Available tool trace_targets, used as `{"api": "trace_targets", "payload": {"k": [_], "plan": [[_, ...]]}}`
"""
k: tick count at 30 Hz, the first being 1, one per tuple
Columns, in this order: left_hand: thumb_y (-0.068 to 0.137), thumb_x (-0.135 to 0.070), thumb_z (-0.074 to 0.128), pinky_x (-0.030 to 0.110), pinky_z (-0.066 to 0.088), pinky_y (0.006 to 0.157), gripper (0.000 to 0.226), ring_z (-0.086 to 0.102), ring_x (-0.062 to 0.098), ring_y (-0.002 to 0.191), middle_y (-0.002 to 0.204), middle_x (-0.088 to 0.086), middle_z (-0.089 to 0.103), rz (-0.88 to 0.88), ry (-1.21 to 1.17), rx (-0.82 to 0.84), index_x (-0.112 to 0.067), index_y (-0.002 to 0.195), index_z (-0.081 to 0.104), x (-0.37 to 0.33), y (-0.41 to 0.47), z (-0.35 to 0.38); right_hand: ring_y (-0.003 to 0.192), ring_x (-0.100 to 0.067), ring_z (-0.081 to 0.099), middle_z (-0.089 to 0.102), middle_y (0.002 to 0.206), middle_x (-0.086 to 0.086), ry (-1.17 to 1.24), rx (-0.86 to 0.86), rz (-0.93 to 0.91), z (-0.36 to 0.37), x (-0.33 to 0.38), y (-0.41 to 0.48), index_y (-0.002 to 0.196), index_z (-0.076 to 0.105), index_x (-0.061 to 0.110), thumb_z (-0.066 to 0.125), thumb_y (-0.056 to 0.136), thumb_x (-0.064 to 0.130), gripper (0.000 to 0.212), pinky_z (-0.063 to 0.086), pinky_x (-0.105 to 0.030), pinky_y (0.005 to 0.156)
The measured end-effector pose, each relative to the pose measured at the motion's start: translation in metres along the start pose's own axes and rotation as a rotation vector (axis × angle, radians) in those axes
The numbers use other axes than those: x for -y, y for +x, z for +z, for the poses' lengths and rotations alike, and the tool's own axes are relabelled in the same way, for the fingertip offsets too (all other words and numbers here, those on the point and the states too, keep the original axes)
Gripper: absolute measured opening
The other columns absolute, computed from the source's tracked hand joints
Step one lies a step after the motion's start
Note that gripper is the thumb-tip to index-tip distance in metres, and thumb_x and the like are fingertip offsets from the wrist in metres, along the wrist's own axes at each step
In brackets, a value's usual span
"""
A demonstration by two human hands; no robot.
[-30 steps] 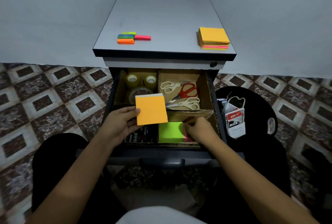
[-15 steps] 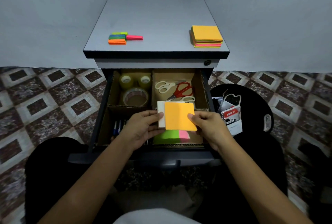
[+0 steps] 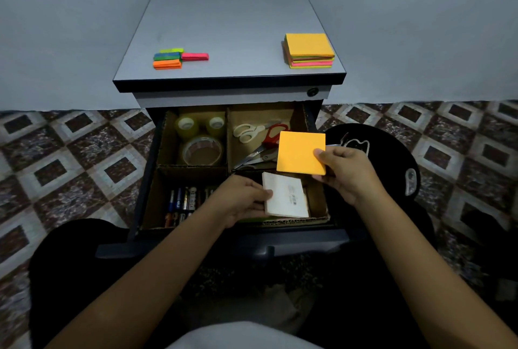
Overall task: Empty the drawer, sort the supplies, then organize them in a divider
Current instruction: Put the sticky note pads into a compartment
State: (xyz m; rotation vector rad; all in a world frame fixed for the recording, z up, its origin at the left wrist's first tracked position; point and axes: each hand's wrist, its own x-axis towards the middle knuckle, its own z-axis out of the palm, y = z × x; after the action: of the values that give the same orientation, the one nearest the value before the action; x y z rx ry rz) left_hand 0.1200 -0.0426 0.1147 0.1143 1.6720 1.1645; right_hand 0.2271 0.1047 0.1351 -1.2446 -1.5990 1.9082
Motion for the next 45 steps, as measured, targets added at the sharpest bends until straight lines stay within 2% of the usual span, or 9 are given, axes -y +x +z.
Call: {"api": "trace_targets", "payload": {"k": [4,8,11,14,21,32,36,40,45], "plan": [[0.09,0.001,0.056,0.027,0.057,0.06,0.005,0.061,0.02,0.069,0.082,0.013,0.059,-0.035,0.056,-0.036,0.002,0.086,0.055,0.003,0.016,0.018,0.077,-0.012,0.059,0.061,0.086,-0.004,-0.003,0.014,-0.002,0.002,-0.001,0.002,0.078,0.058,0.01,0.055,0.094,0.012,0.016,0.053,-0.019,0.057],[0.091,0.003,0.053,0.032,0.054,0.07,0.021,0.065,0.031,0.088,0.091,0.016,0.061,-0.061,0.064,-0.046,0.011,0.11,0.055,0.008,0.029,0.026,0.076,-0.013,0.059,0.061,0.084,-0.005,0.005,0.026,0.001,0.003,-0.003,0.002,0.077,0.058,0.008,0.055,0.093,0.011,0.016,0.052,-0.023,0.06],[0.091,0.002,0.051,0.027,0.052,0.058,0.006,0.057,0.019,0.065,0.079,0.011,0.056,-0.065,0.106,-0.078,0.002,0.089,0.057,0.011,0.032,0.022,0.075,-0.013,0.059,0.062,0.084,-0.005,-0.001,0.042,0.007,0.004,-0.004,0.003,0.079,0.06,0.009,0.055,0.093,0.011,0.015,0.052,-0.022,0.058],[0.091,0.004,0.049,0.026,0.049,0.055,0.019,0.053,0.018,0.061,0.071,0.011,0.052,-0.065,0.136,-0.118,-0.002,0.073,0.051,0.015,0.034,0.019,0.076,-0.012,0.06,0.063,0.086,-0.005,-0.005,0.059,0.012,0.005,-0.006,0.004,0.081,0.061,0.01,0.055,0.093,0.013,0.013,0.051,-0.021,0.057],[0.091,0.005,0.048,0.033,0.053,0.077,0.014,0.06,0.022,0.065,0.073,0.015,0.057,-0.089,0.07,-0.092,0.003,0.078,0.054,0.018,0.038,0.018,0.076,-0.012,0.062,0.064,0.087,-0.006,-0.009,0.068,0.007,0.007,-0.01,0.004,0.083,0.062,0.011,0.055,0.093,0.012,0.012,0.051,-0.019,0.053],[0.09,0.005,0.051,0.029,0.053,0.072,0.012,0.06,0.02,0.07,0.079,0.014,0.059,-0.06,0.004,-0.047,0.0,0.081,0.057,0.008,0.024,0.013,0.076,-0.013,0.062,0.064,0.085,-0.005,-0.048,0.073,0.016,0.008,-0.013,-0.003,0.082,0.061,0.011,0.056,0.093,0.013,0.013,0.053,-0.018,0.053],[0.093,-0.002,0.052,0.027,0.053,0.072,0.014,0.062,0.018,0.081,0.092,0.009,0.063,0.096,-0.03,-0.057,-0.009,0.102,0.059,-0.004,-0.004,-0.006,0.076,-0.014,0.061,0.063,0.085,-0.006,-0.036,0.081,0.045,0.005,-0.009,-0.004,0.083,0.06,0.011,0.051,0.095,0.012,0.015,0.054,-0.023,0.057],[0.096,-0.01,0.047,0.028,0.053,0.073,0.021,0.06,0.014,0.084,0.099,0.005,0.063,0.347,0.091,-0.259,-0.014,0.112,0.061,-0.008,-0.027,-0.046,0.072,-0.016,0.06,0.061,0.081,-0.007,-0.094,0.191,0.071,0.005,-0.009,-0.008,0.08,0.06,0.01,0.05,0.095,0.007,0.018,0.055,-0.022,0.055],[0.096,-0.018,0.048,0.021,0.042,0.072,0.027,0.054,0.015,0.096,0.111,0.002,0.057,0.633,0.576,-0.743,-0.014,0.12,0.06,0.003,-0.03,-0.1,0.049,-0.005,0.058,0.06,0.067,-0.001,-0.266,0.344,0.123,0.016,-0.017,-0.014,0.082,0.059,0.014,0.054,0.092,0.002,0.016,0.05,-0.018,0.047]]}}
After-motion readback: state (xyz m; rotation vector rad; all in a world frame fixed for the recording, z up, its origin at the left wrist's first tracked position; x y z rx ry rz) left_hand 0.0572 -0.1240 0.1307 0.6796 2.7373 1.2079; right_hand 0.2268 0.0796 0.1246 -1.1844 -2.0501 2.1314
